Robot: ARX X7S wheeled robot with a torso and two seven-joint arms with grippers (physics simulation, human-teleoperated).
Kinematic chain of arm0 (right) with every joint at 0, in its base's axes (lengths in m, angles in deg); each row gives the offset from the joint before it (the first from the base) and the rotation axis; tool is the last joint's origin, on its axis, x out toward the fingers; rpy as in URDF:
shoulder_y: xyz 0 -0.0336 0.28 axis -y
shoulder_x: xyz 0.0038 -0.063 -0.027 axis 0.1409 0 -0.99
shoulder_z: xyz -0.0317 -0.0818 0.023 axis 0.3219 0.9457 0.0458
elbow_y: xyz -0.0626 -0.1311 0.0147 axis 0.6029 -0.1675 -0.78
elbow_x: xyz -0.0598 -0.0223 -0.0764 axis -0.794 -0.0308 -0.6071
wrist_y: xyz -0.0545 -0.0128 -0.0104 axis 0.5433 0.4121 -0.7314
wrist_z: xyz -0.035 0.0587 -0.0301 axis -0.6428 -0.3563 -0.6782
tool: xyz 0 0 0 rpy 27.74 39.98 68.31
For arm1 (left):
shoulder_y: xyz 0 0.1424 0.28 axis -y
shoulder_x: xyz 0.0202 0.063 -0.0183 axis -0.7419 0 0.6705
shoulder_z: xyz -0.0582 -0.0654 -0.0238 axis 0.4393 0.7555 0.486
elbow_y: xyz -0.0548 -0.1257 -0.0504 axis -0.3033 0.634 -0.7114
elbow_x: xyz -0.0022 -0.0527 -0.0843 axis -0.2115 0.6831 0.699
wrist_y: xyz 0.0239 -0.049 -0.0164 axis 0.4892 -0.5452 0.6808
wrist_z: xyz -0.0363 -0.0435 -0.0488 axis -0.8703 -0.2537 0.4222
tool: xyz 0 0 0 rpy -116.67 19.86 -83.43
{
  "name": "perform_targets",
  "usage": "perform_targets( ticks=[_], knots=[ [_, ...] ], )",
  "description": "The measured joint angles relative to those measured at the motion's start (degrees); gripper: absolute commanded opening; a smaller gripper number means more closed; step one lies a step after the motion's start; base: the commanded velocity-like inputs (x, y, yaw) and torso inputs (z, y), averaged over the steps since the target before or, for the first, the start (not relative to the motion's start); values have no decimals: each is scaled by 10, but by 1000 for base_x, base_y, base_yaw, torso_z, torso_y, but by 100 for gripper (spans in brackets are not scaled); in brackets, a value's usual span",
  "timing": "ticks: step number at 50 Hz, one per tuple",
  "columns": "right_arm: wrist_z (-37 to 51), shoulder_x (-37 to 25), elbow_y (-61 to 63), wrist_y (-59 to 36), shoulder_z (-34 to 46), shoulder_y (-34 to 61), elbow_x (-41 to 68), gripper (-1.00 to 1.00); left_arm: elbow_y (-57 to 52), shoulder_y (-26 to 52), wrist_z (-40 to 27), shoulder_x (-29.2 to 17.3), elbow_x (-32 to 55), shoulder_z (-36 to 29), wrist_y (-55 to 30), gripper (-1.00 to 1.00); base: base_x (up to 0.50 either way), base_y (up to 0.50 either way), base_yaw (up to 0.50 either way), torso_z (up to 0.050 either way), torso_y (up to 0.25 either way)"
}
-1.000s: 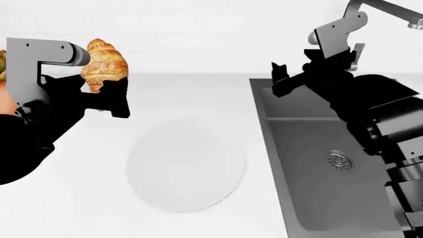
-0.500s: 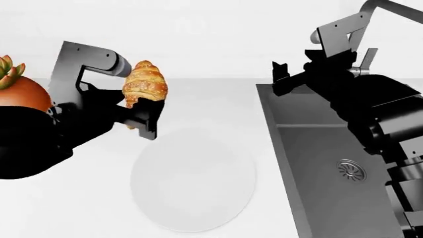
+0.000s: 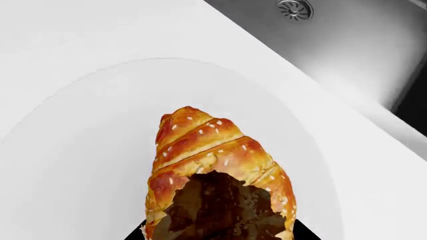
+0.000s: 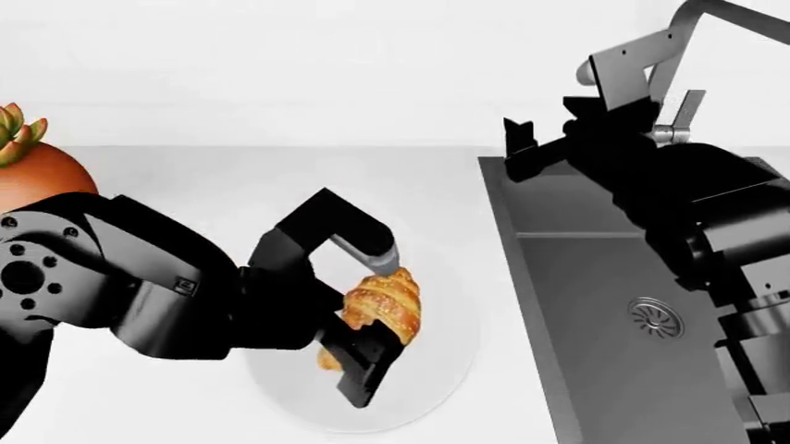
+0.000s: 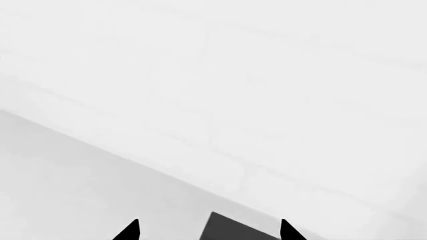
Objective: Place the pastries on the plates.
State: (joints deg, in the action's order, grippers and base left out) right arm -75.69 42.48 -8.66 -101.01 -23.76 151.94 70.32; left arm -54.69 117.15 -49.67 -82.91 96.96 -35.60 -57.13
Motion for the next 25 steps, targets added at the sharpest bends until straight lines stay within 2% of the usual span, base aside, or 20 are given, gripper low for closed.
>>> perform_targets(
  ticks=[5,6,18,25],
  knots=[
    [-1,0,-1,2,-1,-4,3,100,21,-6,10,11,-23,-19,-7,-100,0,0,0,0,0],
    [-1,0,-1,2,-2,-5,3,100,24,-6,12,13,-26,-22,-8,100,0,0,0,0,0],
    [-2,0,-2,5,-5,-10,6,100,57,21,9,26,-12,-30,-10,100,0,0,0,0,0],
    [-3,6,-16,10,-8,-2,6,100,53,31,16,4,-18,0,23,100,0,0,0,0,0]
  ],
)
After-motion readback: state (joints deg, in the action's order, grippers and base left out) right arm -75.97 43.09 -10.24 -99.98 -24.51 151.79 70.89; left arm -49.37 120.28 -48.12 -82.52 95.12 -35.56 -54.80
